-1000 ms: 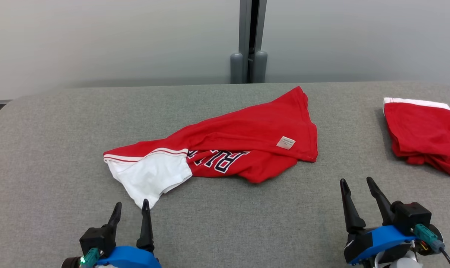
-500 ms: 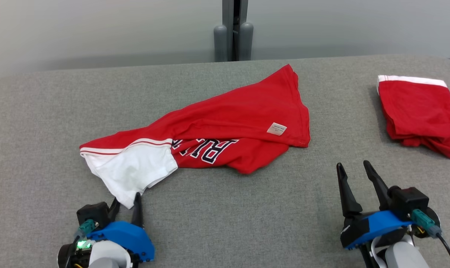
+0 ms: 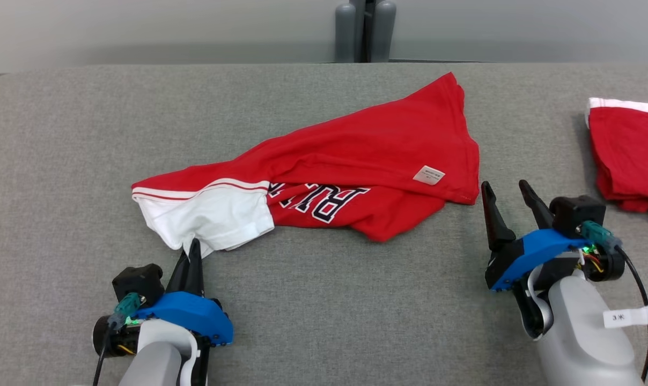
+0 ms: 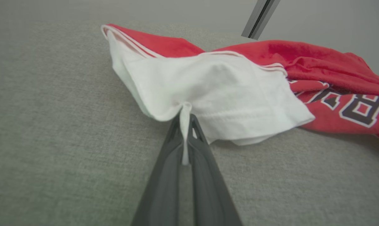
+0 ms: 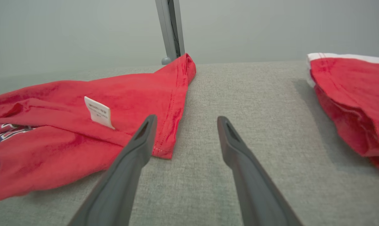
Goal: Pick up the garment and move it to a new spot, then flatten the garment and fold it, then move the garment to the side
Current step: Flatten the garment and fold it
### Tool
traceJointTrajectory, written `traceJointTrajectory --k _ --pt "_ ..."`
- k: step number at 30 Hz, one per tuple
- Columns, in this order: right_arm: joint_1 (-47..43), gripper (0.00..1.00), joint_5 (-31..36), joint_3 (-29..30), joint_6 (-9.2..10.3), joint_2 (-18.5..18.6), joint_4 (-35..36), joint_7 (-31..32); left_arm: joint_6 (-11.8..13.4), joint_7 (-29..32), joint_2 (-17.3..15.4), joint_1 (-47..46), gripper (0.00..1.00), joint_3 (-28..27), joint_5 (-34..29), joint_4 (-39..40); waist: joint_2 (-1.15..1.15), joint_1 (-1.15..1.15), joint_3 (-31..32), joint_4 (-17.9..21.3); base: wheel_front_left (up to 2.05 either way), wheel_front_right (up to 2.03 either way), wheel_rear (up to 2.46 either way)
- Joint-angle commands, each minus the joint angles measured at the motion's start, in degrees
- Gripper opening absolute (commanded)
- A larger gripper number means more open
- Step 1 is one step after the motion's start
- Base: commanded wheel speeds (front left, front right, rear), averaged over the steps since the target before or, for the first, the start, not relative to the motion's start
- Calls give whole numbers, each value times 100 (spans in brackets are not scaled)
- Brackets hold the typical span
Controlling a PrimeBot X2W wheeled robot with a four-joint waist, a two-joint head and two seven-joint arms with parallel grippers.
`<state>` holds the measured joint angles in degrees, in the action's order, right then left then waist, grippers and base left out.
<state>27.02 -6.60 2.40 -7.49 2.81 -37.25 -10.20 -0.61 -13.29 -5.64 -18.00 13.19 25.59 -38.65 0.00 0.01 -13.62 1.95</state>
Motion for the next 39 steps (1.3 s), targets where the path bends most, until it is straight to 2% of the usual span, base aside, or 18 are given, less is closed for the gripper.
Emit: traceJointTrajectory --k 1,11,12,13,14,16,18,24,29,34,39 --pt "203 100 46 49 0 17 -215 30 -23 -49 -10 -99 0 11 -64 72 0 -1 -90 -107 0 0 0" --pt "1003 100 615 223 0 19 -1794 287 15 -98 -30 -12 0 133 -133 573 0 -1 -234 -342 0 0 0" --pt "1036 83 659 229 0 17 -1904 298 28 -97 -42 5 0 133 -130 609 0 -1 -238 -345 0 0 0" --pt "1065 50 652 228 0 16 -1997 284 42 -98 -54 19 0 132 -127 644 0 -1 -241 -345 0 0 0" --pt "1104 39 625 215 0 16 -2085 250 53 -98 -64 34 0 128 -122 678 0 -1 -243 -340 0 0 0" --pt "1175 28 586 147 0 13 -2244 201 68 -84 -78 62 0 119 -102 737 0 -1 -247 -319 0 0 0" --pt "1223 0 554 114 0 15 -2373 150 89 -80 -105 90 0 117 -96 801 0 -1 -246 -290 0 0 0" --pt "1401 0 173 134 1 23 -2466 -230 106 -60 -184 134 0 163 -133 1038 0 -1 -176 -199 0 0 0" --pt "1419 0 -123 62 0 22 -2104 -426 129 -40 -318 157 0 162 -174 1425 0 -1 2 -86 0 0 0" --pt "1204 0 -210 84 0 20 -1251 -467 156 20 -505 215 0 110 -175 2074 0 -1 262 49 0 0 0" --pt "867 0 -317 90 0 20 102 -197 139 282 -763 155 0 51 -152 3032 0 -1 575 164 0 0 0"
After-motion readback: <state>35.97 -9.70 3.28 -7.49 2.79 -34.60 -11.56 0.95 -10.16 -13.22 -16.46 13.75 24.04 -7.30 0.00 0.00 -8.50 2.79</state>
